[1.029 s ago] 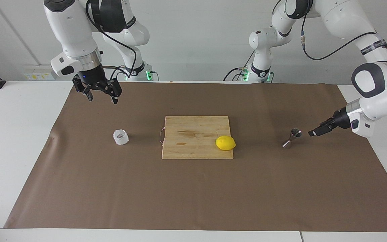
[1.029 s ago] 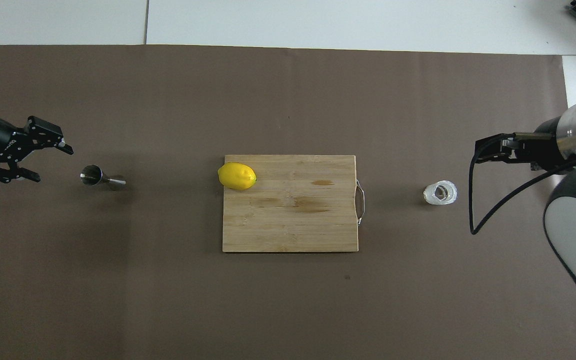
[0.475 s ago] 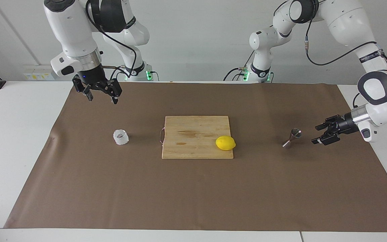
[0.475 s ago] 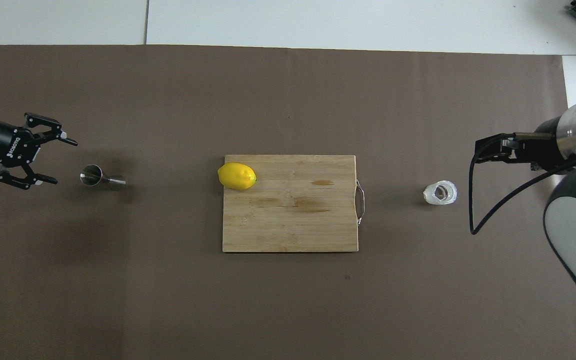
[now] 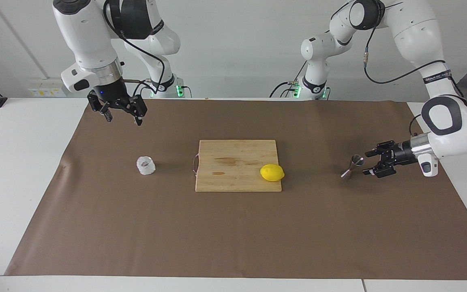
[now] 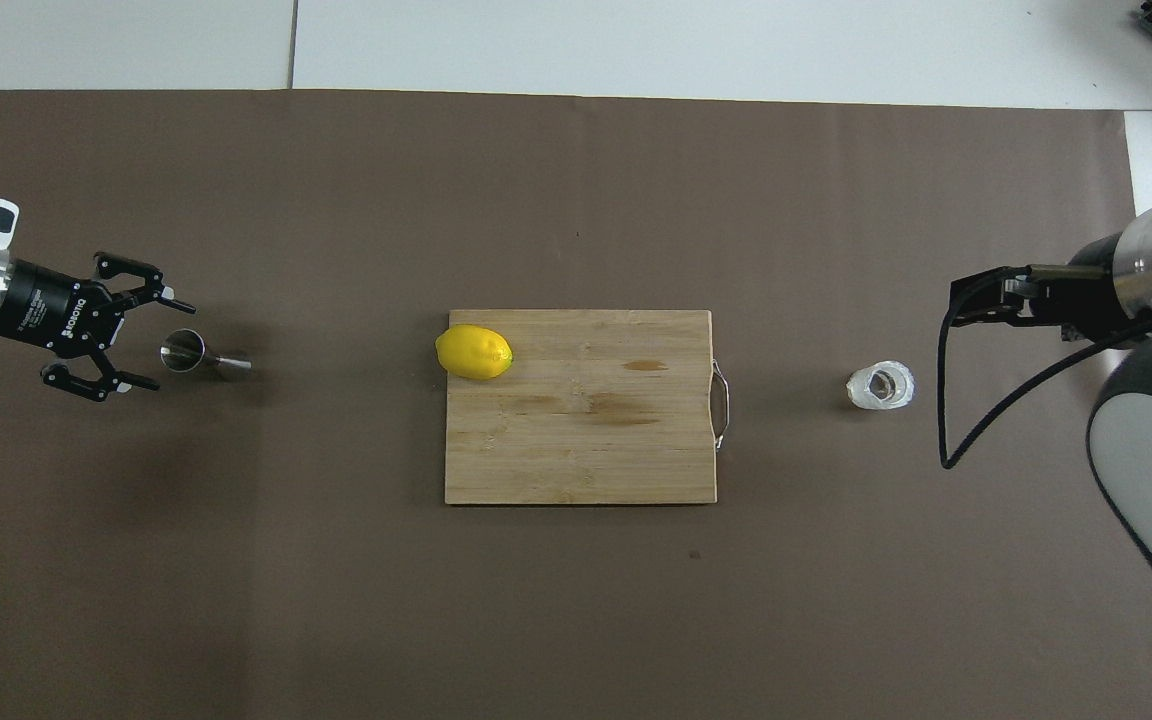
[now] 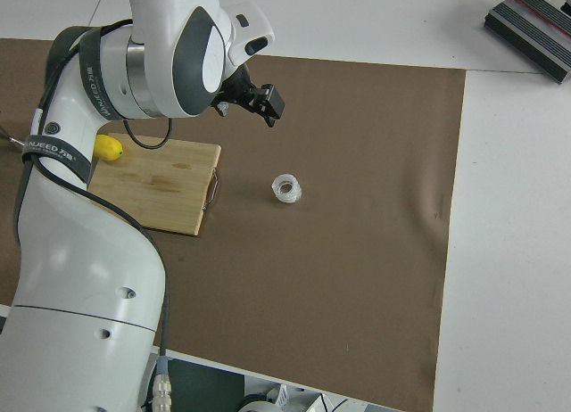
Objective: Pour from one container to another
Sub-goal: 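Open the left gripper and move it toward the metal jigger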
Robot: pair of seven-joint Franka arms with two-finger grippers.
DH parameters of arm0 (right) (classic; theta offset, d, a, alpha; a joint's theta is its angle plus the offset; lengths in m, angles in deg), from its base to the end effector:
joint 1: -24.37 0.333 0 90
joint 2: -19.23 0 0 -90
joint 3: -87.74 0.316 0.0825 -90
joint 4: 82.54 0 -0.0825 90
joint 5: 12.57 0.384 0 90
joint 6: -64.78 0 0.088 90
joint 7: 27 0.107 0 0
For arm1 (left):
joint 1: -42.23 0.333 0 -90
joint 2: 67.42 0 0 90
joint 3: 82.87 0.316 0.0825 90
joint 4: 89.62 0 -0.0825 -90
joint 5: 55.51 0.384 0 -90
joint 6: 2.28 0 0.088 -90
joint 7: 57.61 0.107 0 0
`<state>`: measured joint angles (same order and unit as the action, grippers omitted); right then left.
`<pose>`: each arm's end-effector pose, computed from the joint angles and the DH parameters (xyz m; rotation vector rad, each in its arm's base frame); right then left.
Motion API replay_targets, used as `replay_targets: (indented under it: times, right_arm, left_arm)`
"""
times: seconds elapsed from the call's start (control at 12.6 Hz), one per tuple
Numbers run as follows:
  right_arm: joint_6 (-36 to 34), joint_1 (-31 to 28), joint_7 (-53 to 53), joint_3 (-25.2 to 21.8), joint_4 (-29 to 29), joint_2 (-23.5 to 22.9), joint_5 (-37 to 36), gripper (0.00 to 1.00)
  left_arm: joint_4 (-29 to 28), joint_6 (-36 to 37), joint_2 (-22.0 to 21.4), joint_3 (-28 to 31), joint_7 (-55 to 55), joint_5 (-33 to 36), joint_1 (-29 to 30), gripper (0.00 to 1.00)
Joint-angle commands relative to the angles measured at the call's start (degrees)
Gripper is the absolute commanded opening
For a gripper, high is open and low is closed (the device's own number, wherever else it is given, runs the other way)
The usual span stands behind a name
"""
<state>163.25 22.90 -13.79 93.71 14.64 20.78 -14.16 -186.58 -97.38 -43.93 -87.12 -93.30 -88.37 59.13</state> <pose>0.5558 0.0419 0.5930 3.1095 -0.2314 0.0834 0.6123 0.0868 0.3479 2.2343 1.2611 -0.7208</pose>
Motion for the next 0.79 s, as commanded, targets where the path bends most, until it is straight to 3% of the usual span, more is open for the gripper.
replay_targets:
  times: [0.0,0.55,0.71]
  right_arm:
    - [0.23,-0.73,-0.91,0.19,0.56,0.64,0.10,1.00]
    - [0.23,-0.73,-0.91,0.19,0.56,0.64,0.10,1.00]
    - [-0.20,-0.73,-1.09,0.19,0.56,0.64,0.10,1.00]
  left_arm:
    - [-2.61,-0.87,-0.46,-0.06,-0.61,-3.60,0.32,1.00]
    - [-4.20,-1.14,-0.81,-0.06,-0.52,-4.23,0.41,1.00]
    - [-4.46,-1.05,-0.72,-0.06,-0.61,-4.32,0.41,0.92]
